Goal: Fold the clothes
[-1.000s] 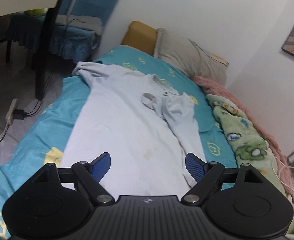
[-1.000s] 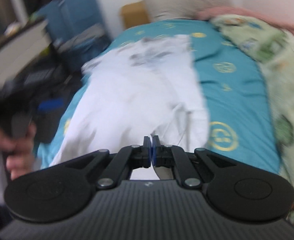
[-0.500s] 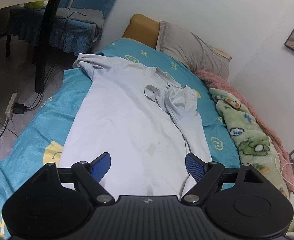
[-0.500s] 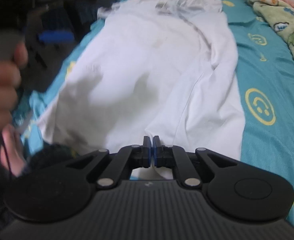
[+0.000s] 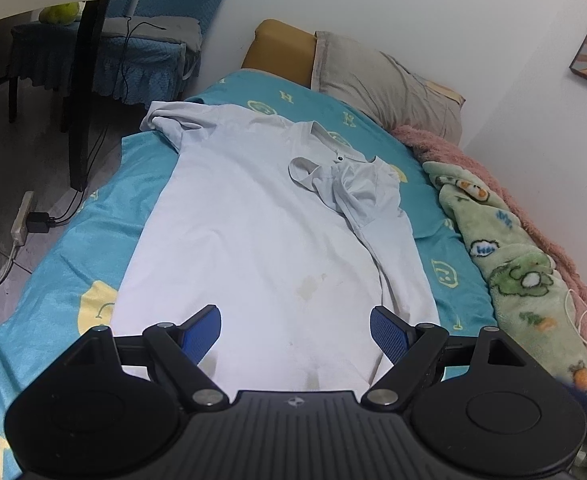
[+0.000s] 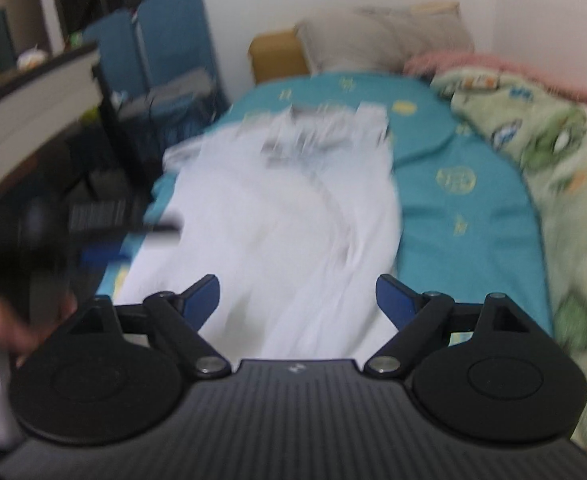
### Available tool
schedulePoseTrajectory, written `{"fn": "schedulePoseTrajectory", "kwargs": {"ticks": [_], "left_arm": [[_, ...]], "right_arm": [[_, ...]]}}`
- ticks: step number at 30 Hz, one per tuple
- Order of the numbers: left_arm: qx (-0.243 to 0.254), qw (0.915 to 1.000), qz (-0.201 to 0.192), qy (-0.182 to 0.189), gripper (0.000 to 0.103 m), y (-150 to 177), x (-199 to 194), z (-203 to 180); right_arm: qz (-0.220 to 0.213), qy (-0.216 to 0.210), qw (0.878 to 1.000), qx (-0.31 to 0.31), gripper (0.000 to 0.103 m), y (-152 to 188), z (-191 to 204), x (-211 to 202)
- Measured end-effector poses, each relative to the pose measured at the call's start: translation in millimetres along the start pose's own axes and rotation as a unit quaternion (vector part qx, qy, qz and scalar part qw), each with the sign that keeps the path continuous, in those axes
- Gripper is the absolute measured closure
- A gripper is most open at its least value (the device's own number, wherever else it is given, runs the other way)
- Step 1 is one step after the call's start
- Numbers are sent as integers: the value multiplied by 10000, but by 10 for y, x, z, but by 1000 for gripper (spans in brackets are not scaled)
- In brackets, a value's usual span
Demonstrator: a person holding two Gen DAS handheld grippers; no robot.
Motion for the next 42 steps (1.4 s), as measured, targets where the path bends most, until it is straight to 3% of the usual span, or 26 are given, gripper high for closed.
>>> {"fn": "schedulePoseTrajectory", "kwargs": {"ticks": [3,7,12,18,24,27,28,29,32,35,37,39,40,41,42], "left_arm": [[24,10000,46,-25,19,-5,147,-11],[22,9998,161,-119,19,-177,542,-10],[-154,9996,233,-19,19,-581,1366,-45],[-170,9998,99,81,19,-914,2553,-309],[-236,9996,-93,-127,27,-1133,3413,-496],[-33,9996,-248,-128,55,-1255,3625,-611],[109,9995,-286,-119,81,-1304,3655,-668],[253,9991,-324,-111,95,-1354,3685,-727],[902,9923,-762,-366,96,-1602,3683,-959],[1409,9777,-1253,-925,96,-1805,3734,-1180],[1391,9770,-1094,-1187,94,-1821,3848,-1197],[1102,9865,-748,-954,79,-1752,3893,-1097],[954,9903,-572,-832,59,-1717,3914,-1046],[931,9920,-409,-746,50,-1658,3797,-991],[912,9933,-247,-660,50,-1599,3675,-935]], "right_arm": [[-404,93,9982,423,16,-293,-198,70],[-896,145,9929,774,16,-331,-473,132],[-664,494,9940,714,16,-109,-810,430],[-595,672,9867,1359,16,-4,-1222,832],[-408,857,9868,1315,16,170,-1371,1257],[-304,939,9845,1451,16,247,-1423,1385],[-277,943,9839,1496,16,268,-1423,1405],[-257,926,9834,1540,16,286,-1420,1417],[-230,880,9826,1619,17,332,-1397,1441],[-294,863,9848,1475,17,341,-1323,1431],[-291,852,9861,1393,16,346,-1296,1433],[-272,854,9869,1340,16,351,-1284,1442],[-262,856,9873,1315,16,352,-1278,1448],[-268,850,9874,1311,16,351,-1281,1446],[-282,840,9873,1316,16,347,-1286,1440]]}}
Point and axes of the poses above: each gripper's, at about its wrist camera, not at the fingertips, and x roughly the way its jaws point, z to its left, y to its underside, the point moved 1 cm from there along x, roughly the way its jaws point, and after that the axes turned 5 degrees about -z, right-handed, at the moved point
